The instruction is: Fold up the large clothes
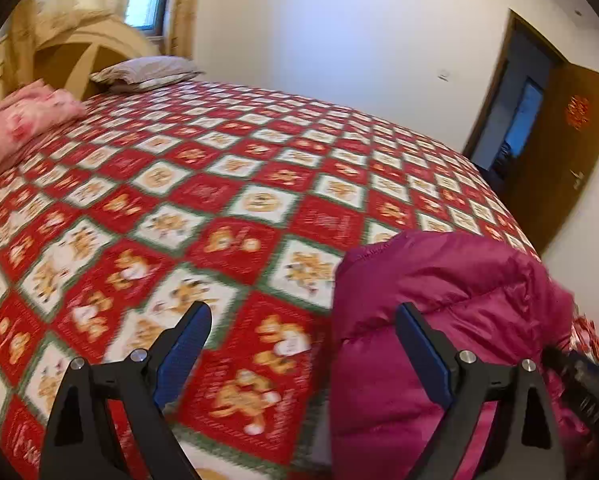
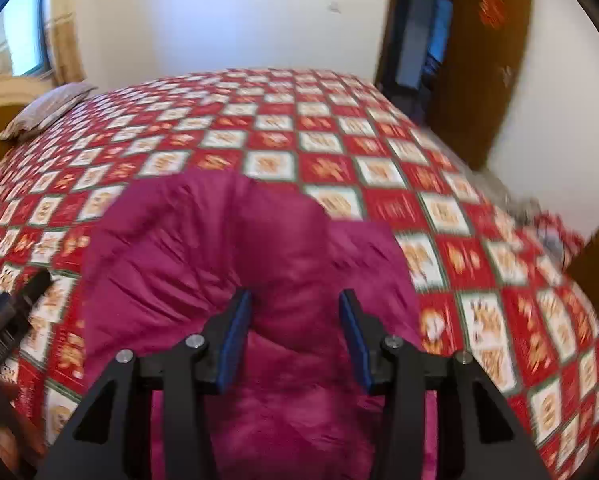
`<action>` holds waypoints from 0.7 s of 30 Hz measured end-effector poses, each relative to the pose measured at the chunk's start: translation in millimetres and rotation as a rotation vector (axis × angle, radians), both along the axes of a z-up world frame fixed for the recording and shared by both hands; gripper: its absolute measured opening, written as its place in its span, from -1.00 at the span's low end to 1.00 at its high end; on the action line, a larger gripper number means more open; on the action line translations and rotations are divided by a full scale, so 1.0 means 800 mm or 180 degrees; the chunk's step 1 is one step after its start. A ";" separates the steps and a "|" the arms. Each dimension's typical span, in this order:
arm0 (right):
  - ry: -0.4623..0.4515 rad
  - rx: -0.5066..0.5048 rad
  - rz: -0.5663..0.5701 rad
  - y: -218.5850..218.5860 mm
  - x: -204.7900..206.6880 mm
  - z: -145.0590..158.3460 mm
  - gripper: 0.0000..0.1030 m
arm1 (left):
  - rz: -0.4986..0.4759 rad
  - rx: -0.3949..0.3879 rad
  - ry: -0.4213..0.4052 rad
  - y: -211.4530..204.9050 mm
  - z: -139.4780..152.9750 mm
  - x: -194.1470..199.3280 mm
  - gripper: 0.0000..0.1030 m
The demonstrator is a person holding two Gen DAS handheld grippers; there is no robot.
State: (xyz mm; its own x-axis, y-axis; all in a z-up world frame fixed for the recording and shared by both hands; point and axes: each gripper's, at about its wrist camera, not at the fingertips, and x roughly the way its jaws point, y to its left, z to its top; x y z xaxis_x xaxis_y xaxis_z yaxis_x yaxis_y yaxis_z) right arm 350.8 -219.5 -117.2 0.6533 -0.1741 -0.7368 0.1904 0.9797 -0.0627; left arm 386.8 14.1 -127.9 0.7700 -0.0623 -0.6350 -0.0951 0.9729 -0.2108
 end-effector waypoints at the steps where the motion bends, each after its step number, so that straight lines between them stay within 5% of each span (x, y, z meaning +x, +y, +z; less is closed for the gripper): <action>1: 0.0006 0.0028 -0.0039 -0.010 -0.003 -0.006 -0.07 | -0.0086 0.0016 -0.0022 -0.015 0.000 0.004 0.80; 8: 0.0081 0.0386 -0.0199 -0.071 -0.021 -0.042 -0.06 | -0.0663 0.0502 -0.0058 -0.120 -0.011 0.013 0.80; 11: -0.0060 0.0461 -0.0237 -0.074 -0.030 -0.018 -0.06 | -0.0789 0.0712 -0.0130 -0.142 -0.012 0.009 0.81; 15: -0.0323 0.0210 0.0027 -0.040 -0.017 0.019 -0.31 | -0.0868 0.0763 -0.0147 -0.151 -0.008 0.009 0.81; 17: -0.0186 0.0262 0.0048 -0.043 -0.001 0.000 -0.52 | -0.0865 0.0750 -0.0149 -0.150 -0.007 0.011 0.81; 21: -0.0107 0.0482 0.0070 -0.068 0.000 -0.057 -0.59 | -0.0863 0.0612 -0.0074 -0.143 -0.020 0.025 0.81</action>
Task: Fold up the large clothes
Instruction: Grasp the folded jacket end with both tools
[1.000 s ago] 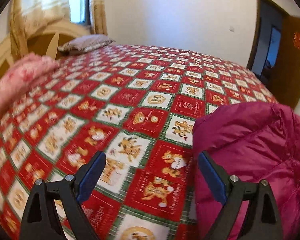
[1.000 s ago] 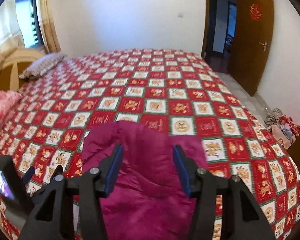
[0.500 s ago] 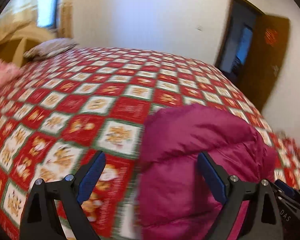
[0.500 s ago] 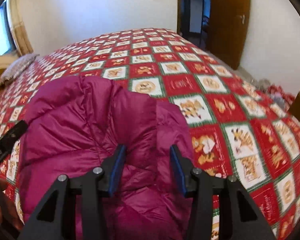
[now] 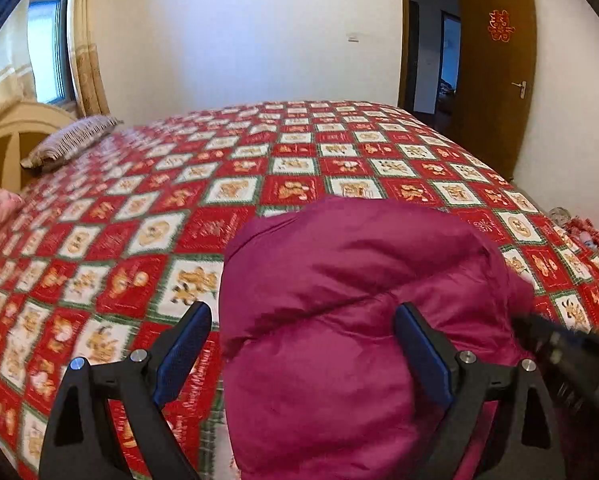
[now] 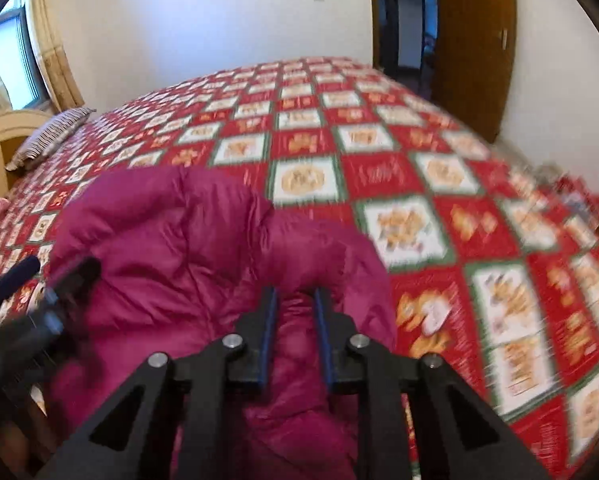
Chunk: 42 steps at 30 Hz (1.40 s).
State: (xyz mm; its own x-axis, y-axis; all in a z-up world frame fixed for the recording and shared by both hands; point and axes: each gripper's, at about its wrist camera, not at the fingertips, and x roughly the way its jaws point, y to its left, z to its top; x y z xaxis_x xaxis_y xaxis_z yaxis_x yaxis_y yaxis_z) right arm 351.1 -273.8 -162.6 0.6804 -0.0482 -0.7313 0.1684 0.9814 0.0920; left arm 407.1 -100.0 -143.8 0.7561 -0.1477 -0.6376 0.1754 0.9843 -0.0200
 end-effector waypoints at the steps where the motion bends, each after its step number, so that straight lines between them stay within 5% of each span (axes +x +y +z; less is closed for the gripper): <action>1: -0.0014 0.0018 0.0002 -0.004 -0.005 -0.008 -0.59 | -0.0018 -0.0048 0.0032 0.000 -0.005 0.003 0.81; 15: -0.0252 0.0245 -0.0019 -0.019 -0.019 -0.041 -0.59 | -0.0027 -0.0319 0.0314 0.000 -0.059 0.024 0.97; 42: -0.0134 0.0185 -0.0050 -0.019 -0.010 -0.052 -0.60 | -0.0025 -0.0155 0.0430 -0.008 -0.072 0.031 0.98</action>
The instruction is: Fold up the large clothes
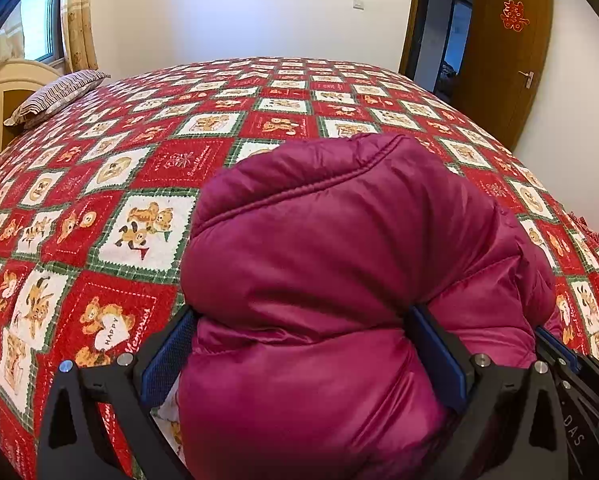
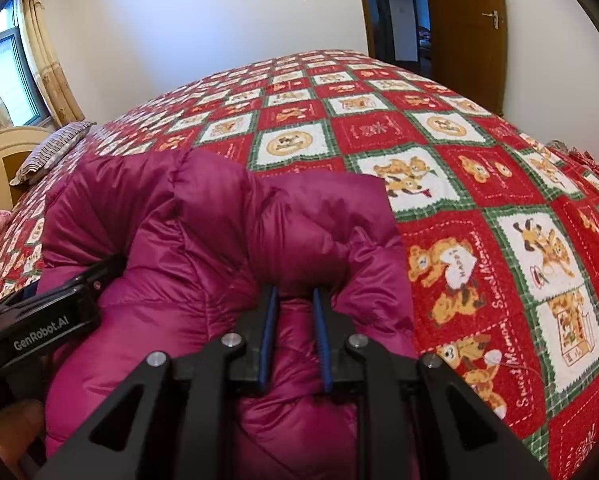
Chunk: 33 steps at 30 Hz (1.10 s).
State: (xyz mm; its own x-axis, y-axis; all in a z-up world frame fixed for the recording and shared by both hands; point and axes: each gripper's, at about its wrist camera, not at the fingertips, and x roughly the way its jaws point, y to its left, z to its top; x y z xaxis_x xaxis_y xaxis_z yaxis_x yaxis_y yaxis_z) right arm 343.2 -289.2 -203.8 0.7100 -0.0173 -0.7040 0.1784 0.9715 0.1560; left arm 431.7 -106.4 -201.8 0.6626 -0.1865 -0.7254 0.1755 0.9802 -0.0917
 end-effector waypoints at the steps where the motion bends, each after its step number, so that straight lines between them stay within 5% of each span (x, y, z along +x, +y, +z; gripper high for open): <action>1: 0.0004 -0.0006 0.0001 0.000 0.000 0.000 -0.60 | -0.0001 -0.0002 0.0005 0.000 0.000 0.000 0.98; 27: 0.0027 0.0002 0.0011 -0.002 0.003 -0.003 -0.60 | -0.0035 0.0134 0.0077 -0.008 -0.004 0.003 0.98; 30: 0.0000 0.0155 0.0082 -0.010 0.001 0.000 -0.59 | -0.0066 -0.0049 0.0255 0.007 0.007 -0.004 0.98; 33: -0.0093 0.0233 0.0092 -0.028 -0.018 0.018 -0.10 | -0.0185 -0.0441 0.0184 0.038 0.035 -0.047 0.98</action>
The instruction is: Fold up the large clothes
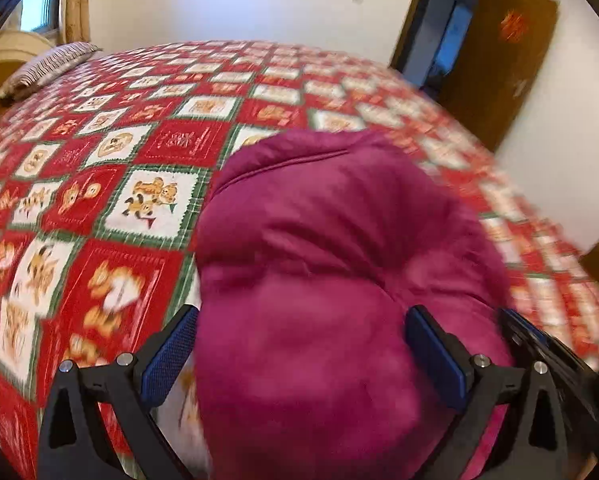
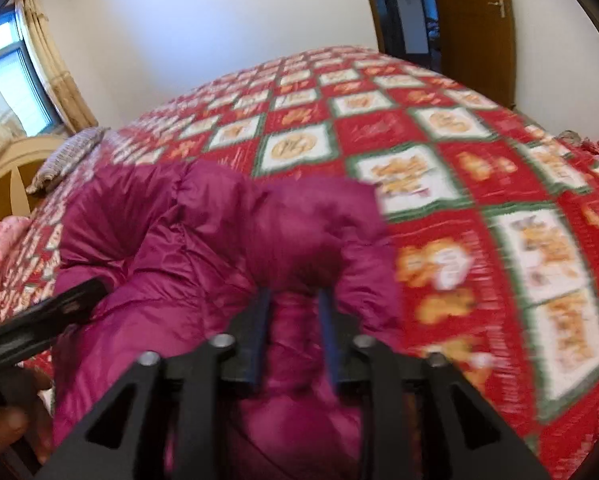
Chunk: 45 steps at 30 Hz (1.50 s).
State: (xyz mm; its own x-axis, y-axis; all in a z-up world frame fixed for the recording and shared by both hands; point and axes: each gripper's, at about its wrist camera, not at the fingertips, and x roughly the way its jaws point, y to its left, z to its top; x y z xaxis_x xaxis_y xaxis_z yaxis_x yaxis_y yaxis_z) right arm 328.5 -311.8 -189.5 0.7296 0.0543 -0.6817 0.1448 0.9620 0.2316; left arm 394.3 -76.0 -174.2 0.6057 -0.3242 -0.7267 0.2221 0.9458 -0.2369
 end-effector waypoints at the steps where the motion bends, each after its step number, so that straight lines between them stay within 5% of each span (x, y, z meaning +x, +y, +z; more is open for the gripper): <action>1: -0.0110 -0.0014 -0.0066 -0.008 -0.013 0.009 -0.05 | -0.0057 -0.0032 -0.0064 0.007 0.007 -0.014 0.98; 4: -0.0181 -0.0072 -0.0123 -0.030 -0.035 0.019 -0.06 | -0.0134 -0.0081 -0.0236 0.030 0.018 -0.051 0.98; 8: 0.0076 0.0241 -0.0030 -0.051 -0.032 -0.003 -0.05 | -0.0186 -0.0196 -0.0145 0.040 0.003 -0.064 0.98; 13: 0.0059 0.0324 0.0179 -0.036 -0.036 -0.016 -0.03 | -0.0290 -0.0106 -0.0107 0.023 -0.015 -0.061 0.98; 19: -0.0019 0.0939 0.0265 -0.059 -0.039 -0.018 0.08 | -0.0316 -0.0179 -0.0083 0.029 -0.021 -0.056 0.98; 26: 0.0066 0.0684 0.0428 -0.027 -0.029 -0.021 0.12 | -0.0356 -0.0200 -0.0069 0.023 -0.029 -0.053 0.98; 27: 0.0079 0.0651 0.0432 -0.022 -0.028 -0.023 -0.02 | -0.0379 -0.0195 -0.0083 0.021 -0.029 -0.053 0.98; 28: 0.0105 0.0608 0.0462 -0.018 -0.029 -0.024 -0.39 | -0.0424 -0.0185 -0.0107 0.018 -0.028 -0.054 0.95; 30: 0.0151 0.0575 0.0621 0.000 -0.027 -0.025 -0.71 | -0.0597 -0.0192 -0.0158 0.008 -0.024 -0.061 0.41; 31: 0.0152 0.0533 0.0618 0.005 -0.027 -0.025 -0.76 | -0.0646 -0.0129 -0.0211 0.002 -0.019 -0.066 0.33; 33: 0.0065 0.0558 0.0594 0.010 -0.034 -0.019 -0.79 | -0.0675 0.0043 -0.0310 -0.003 -0.008 -0.076 -0.35; 34: -0.0002 0.0590 0.0586 0.010 -0.037 -0.015 -0.80 | -0.0677 0.0074 -0.0373 0.000 0.002 -0.082 -0.46; 39: -0.0276 0.0594 0.0735 0.042 -0.059 0.023 -0.80 | -0.0596 0.0164 -0.0723 0.038 0.053 -0.122 -0.56; 45: -0.0444 0.0638 0.1182 0.126 -0.065 0.061 -0.81 | -0.0279 0.0218 -0.0829 0.132 0.091 -0.150 -0.58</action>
State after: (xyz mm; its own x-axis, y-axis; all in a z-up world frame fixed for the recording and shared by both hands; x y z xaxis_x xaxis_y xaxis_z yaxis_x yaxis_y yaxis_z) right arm 276.6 -211.3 -140.8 0.7198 0.4513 -0.5274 -0.2480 0.8769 0.4118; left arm 274.3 29.4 -101.6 0.7467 -0.3391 -0.5722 0.3486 0.9322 -0.0974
